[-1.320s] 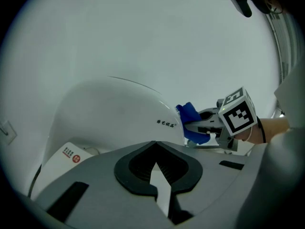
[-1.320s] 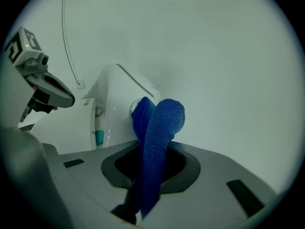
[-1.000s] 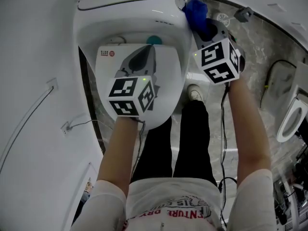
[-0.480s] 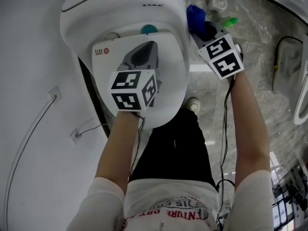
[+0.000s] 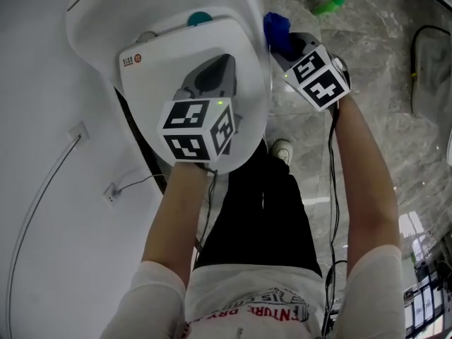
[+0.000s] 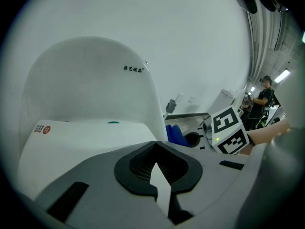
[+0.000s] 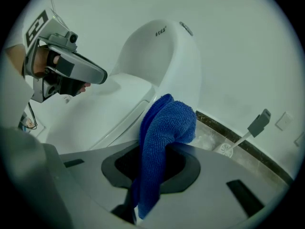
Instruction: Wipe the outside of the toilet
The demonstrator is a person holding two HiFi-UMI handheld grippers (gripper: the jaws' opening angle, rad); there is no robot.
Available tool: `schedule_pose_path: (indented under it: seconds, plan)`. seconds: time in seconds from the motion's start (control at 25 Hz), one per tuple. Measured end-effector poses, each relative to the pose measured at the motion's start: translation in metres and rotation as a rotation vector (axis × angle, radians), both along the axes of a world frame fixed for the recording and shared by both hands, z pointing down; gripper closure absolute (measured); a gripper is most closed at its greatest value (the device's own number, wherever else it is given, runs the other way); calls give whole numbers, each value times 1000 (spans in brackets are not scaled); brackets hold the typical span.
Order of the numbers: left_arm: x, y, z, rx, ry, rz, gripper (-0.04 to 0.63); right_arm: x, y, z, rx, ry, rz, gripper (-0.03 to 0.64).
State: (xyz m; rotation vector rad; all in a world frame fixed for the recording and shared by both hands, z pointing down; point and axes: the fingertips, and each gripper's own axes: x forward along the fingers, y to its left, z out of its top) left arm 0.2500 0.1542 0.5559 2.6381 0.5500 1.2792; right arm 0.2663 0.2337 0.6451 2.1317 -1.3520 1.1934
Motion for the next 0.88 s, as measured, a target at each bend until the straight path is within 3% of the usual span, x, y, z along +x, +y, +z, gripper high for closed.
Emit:
schedule_pose_path:
  seconds: [0.36,0.68,0.88]
  plan:
    - [-54,24,14,30,1,-18,589,-87,10,28,65,-99,18,540]
    - [-132,33,21,13,-28,-63,589,-162,10,36,70,-146,-20,540]
    - [-175,31,25,-1,-34,-48,589,-196,8,42,69,-159,29,540]
